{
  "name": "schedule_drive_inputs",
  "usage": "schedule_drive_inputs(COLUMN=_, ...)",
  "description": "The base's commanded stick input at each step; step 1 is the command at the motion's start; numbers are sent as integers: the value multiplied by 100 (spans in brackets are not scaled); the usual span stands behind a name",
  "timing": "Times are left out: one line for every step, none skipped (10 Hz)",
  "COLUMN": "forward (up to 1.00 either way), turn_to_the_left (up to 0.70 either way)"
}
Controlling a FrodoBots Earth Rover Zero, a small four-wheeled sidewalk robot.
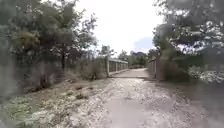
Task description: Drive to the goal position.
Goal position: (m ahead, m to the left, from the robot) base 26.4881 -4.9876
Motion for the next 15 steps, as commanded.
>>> schedule_drive_inputs(forward=70, turn_to_the_left=0)
schedule_drive_inputs(forward=70, turn_to_the_left=0)
schedule_drive_inputs(forward=70, turn_to_the_left=0)
schedule_drive_inputs(forward=70, turn_to_the_left=0)
schedule_drive_inputs(forward=70, turn_to_the_left=0)
schedule_drive_inputs(forward=70, turn_to_the_left=0)
schedule_drive_inputs(forward=70, turn_to_the_left=0)
schedule_drive_inputs(forward=70, turn_to_the_left=0)
schedule_drive_inputs(forward=70, turn_to_the_left=0)
schedule_drive_inputs(forward=70, turn_to_the_left=0)
schedule_drive_inputs(forward=70, turn_to_the_left=0)
schedule_drive_inputs(forward=70, turn_to_the_left=0)
schedule_drive_inputs(forward=70, turn_to_the_left=0)
schedule_drive_inputs(forward=70, turn_to_the_left=0)
schedule_drive_inputs(forward=70, turn_to_the_left=0)
